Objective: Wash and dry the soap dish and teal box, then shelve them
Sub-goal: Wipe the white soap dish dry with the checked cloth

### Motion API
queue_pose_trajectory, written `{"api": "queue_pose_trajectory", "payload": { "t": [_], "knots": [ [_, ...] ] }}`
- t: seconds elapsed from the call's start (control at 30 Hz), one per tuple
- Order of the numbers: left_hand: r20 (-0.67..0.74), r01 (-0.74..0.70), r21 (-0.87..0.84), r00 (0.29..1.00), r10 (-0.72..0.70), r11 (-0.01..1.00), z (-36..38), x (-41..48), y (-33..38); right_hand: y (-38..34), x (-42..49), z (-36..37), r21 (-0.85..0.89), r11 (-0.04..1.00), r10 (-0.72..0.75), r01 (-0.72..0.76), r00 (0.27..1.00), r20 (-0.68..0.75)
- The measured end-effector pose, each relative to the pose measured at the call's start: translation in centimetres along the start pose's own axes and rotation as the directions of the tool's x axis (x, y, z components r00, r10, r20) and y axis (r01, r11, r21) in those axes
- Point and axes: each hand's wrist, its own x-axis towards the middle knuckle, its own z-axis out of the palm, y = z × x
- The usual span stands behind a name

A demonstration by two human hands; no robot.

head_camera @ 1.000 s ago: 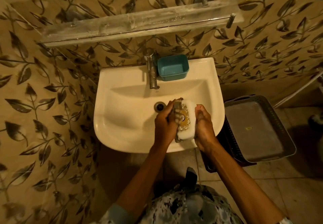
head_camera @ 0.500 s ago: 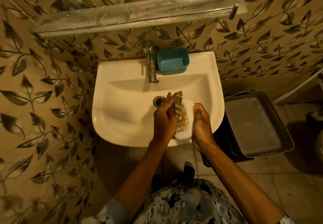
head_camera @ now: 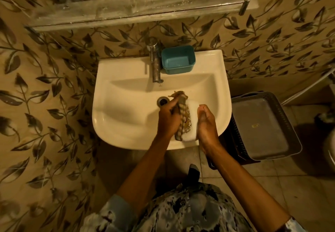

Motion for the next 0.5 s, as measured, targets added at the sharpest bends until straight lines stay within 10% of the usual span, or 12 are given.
{"api": "queue_pose_trajectory", "payload": {
  "t": [0.23, 0.5],
  "knots": [
    [0.140, 0.286, -0.575, 0.957, -0.252, 0.766, 0.3, -2.4, -0.9, -1.5, 1.7, 0.6, -0.254, 0.854, -0.353, 0.453, 0.865, 0.357],
    [0.095, 0.214, -0.521, 0.977, -0.194, 0.826, -2.1, -1.7, -0.4, -2.7, 3.8, -0.6, -0.321, 0.931, -0.045, 0.172, 0.929, 0.366]
  ]
}}
